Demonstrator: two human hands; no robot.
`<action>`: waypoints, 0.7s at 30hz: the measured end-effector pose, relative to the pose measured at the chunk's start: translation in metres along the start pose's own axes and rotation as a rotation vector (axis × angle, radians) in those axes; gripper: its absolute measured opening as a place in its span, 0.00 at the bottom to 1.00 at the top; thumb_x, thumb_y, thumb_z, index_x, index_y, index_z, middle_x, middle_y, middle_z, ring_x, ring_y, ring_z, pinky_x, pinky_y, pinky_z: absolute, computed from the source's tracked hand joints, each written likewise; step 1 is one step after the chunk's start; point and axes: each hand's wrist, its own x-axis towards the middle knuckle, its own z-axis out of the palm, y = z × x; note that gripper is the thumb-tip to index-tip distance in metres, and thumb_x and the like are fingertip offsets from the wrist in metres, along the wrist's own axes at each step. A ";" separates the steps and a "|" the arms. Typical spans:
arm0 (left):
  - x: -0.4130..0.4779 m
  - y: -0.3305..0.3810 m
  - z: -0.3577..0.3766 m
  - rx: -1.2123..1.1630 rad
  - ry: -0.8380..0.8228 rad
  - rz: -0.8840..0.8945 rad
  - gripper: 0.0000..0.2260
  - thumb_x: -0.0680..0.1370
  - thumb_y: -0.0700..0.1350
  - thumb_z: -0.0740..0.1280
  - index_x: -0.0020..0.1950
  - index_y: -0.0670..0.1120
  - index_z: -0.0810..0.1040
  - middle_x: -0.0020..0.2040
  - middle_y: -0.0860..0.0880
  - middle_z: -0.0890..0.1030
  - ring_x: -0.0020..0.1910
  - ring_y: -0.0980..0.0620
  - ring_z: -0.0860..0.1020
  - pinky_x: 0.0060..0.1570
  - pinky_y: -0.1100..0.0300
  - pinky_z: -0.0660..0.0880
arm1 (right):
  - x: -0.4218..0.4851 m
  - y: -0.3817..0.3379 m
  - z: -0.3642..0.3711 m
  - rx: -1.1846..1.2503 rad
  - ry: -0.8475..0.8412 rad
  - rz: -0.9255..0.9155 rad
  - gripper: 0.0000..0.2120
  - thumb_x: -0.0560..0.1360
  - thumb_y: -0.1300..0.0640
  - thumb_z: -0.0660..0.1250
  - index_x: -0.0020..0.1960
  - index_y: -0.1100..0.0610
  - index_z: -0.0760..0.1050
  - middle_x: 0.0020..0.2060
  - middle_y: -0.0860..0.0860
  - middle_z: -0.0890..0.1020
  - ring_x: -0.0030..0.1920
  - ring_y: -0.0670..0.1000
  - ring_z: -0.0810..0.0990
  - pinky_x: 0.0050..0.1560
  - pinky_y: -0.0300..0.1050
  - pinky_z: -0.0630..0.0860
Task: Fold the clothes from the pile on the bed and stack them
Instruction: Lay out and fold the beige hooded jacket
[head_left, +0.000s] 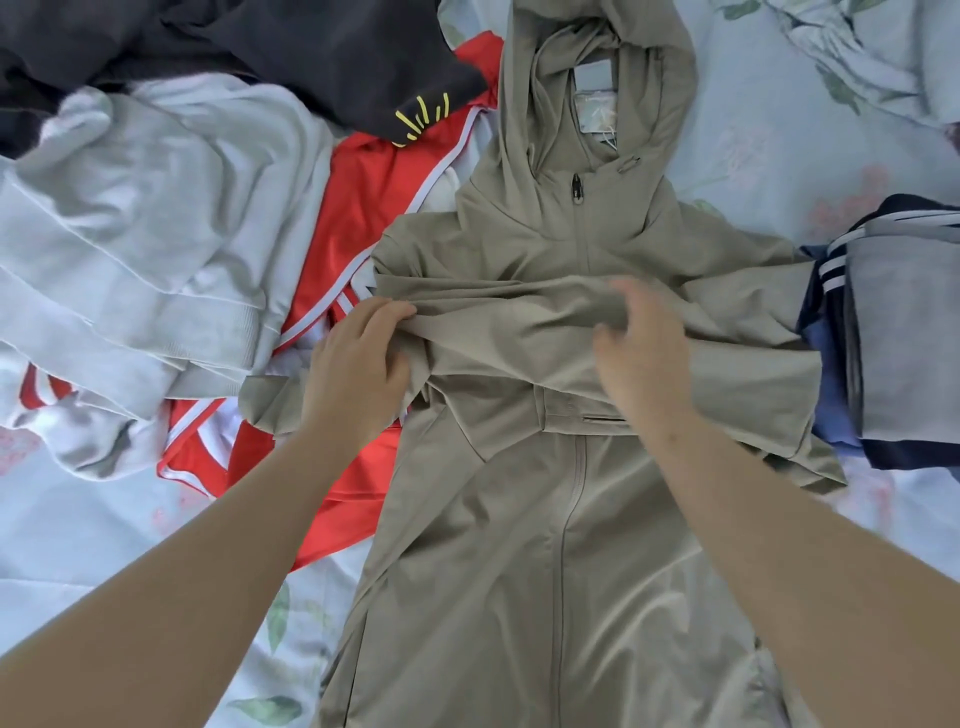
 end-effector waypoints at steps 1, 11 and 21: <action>-0.008 0.001 0.000 0.009 0.026 -0.025 0.19 0.70 0.43 0.58 0.60 0.44 0.76 0.61 0.46 0.77 0.59 0.44 0.75 0.56 0.47 0.72 | -0.010 0.002 0.009 -0.093 -0.076 -0.068 0.21 0.75 0.61 0.62 0.67 0.54 0.70 0.63 0.52 0.75 0.64 0.56 0.72 0.64 0.50 0.65; -0.058 -0.040 -0.032 0.337 -0.274 -0.294 0.34 0.68 0.63 0.67 0.69 0.47 0.69 0.60 0.46 0.77 0.62 0.42 0.72 0.60 0.46 0.63 | -0.036 0.002 0.042 -0.321 -0.504 0.062 0.19 0.78 0.51 0.58 0.69 0.47 0.67 0.73 0.44 0.60 0.75 0.51 0.53 0.70 0.53 0.56; -0.033 -0.055 -0.118 -0.909 -0.142 -0.868 0.15 0.81 0.50 0.60 0.37 0.49 0.78 0.23 0.54 0.72 0.22 0.55 0.68 0.21 0.67 0.62 | -0.059 -0.023 0.048 -0.206 -0.513 0.153 0.23 0.77 0.54 0.59 0.72 0.50 0.64 0.74 0.53 0.60 0.72 0.56 0.60 0.68 0.50 0.61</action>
